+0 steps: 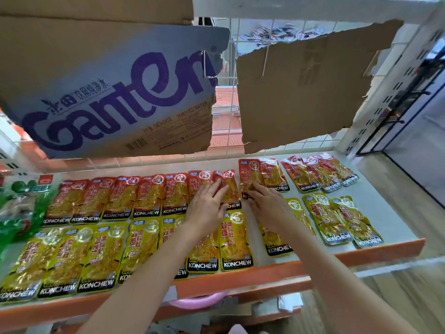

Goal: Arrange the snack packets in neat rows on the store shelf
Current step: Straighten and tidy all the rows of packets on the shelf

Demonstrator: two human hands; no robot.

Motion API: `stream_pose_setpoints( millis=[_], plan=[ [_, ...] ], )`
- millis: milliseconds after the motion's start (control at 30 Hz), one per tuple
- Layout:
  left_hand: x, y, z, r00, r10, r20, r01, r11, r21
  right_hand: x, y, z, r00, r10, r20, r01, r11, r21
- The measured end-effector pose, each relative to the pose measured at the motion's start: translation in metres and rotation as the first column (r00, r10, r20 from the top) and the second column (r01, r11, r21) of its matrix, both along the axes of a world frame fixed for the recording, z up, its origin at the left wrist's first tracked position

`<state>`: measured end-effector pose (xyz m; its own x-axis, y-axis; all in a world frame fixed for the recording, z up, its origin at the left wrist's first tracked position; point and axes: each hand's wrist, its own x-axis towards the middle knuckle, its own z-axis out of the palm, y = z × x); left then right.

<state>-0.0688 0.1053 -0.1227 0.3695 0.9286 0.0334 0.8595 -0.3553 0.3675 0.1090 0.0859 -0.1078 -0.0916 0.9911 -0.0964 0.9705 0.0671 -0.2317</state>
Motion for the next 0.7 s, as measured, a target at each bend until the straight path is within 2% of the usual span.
stream_pose_setpoints(
  millis=[133,267,367,433,533,700],
  plan=[
    [0.004,-0.001,0.003,1.0,0.024,-0.01,-0.024,1.0,0.007,-0.001,-0.008,0.001,0.998,0.058,-0.018,-0.058,0.998,0.003],
    [0.01,-0.012,0.012,0.997,0.052,0.048,-0.054,0.998,0.038,0.012,-0.017,0.003,0.986,0.07,-0.152,-0.06,0.996,0.072],
    [0.011,-0.037,0.016,0.994,0.014,0.107,-0.016,1.0,0.021,0.036,-0.036,-0.001,0.97,0.086,-0.226,-0.051,0.986,0.159],
    [0.011,-0.059,0.015,0.995,-0.029,0.098,0.033,0.999,-0.038,0.048,-0.053,-0.011,0.974,0.139,-0.182,-0.104,0.976,0.192],
    [0.013,-0.083,0.008,0.998,-0.06,0.008,0.06,0.993,-0.098,0.05,-0.069,-0.016,0.987,0.142,-0.081,-0.129,0.982,0.141],
    [0.017,-0.091,0.004,0.999,-0.023,0.036,0.025,0.998,-0.061,0.03,-0.077,-0.012,0.986,0.166,-0.026,-0.159,0.971,0.178]
  ],
)
